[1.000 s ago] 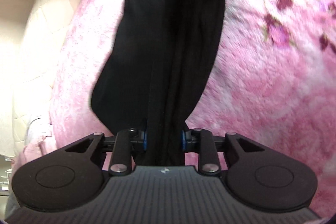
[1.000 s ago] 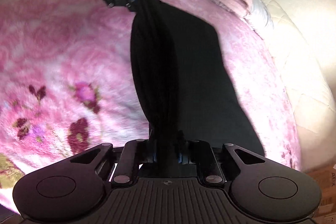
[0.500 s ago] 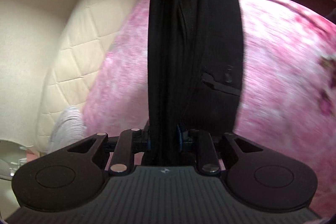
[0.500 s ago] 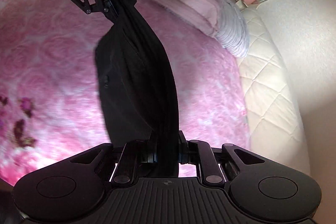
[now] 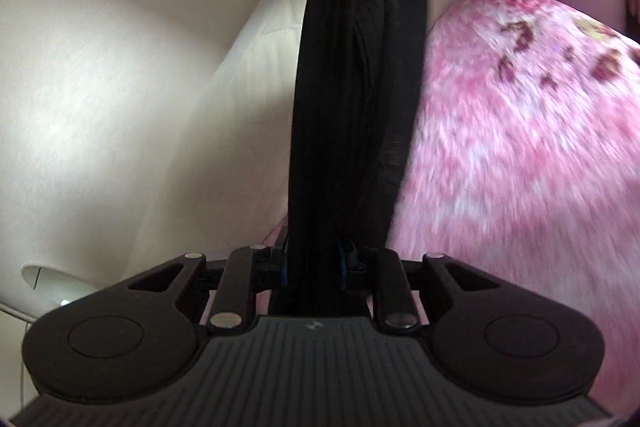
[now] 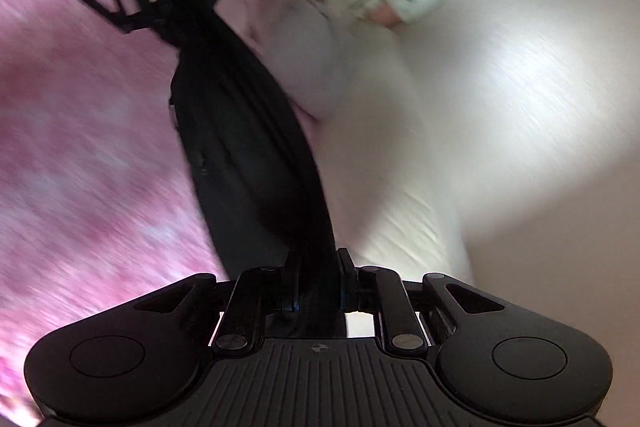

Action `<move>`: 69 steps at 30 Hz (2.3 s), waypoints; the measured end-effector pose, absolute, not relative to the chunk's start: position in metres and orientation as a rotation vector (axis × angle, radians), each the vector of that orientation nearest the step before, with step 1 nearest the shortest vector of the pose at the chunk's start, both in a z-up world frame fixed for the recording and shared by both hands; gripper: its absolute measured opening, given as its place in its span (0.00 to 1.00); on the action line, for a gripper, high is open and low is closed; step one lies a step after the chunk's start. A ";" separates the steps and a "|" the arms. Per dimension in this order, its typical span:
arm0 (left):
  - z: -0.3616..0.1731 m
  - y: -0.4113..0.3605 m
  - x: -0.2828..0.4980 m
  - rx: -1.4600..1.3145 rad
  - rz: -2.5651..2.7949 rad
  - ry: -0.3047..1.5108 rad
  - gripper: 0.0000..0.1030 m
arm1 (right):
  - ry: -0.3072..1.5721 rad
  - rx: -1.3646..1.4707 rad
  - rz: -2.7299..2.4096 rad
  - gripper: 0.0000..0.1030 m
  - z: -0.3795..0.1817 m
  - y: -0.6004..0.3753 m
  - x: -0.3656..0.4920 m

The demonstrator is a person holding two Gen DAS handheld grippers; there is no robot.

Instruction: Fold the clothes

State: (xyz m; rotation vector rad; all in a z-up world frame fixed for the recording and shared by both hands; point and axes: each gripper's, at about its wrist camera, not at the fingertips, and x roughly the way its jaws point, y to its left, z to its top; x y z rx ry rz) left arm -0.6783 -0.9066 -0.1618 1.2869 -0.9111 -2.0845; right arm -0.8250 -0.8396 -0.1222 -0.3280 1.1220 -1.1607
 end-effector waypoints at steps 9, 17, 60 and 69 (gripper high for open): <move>-0.294 -0.892 -0.718 1.368 -2.106 -0.966 0.22 | 1.303 -0.198 -1.074 0.15 -0.341 -0.814 -0.893; -0.353 -0.877 -0.730 1.406 -2.106 -0.992 0.18 | 1.240 -0.151 -1.146 0.16 -0.331 -0.802 -0.903; -0.295 -0.909 -0.710 1.387 -2.118 -0.658 0.35 | 1.006 0.043 -1.336 0.56 -0.246 -0.812 -0.927; -0.302 -0.989 -0.760 1.328 -2.121 -0.514 0.36 | 0.839 0.336 -1.528 0.04 -0.265 -0.982 -1.002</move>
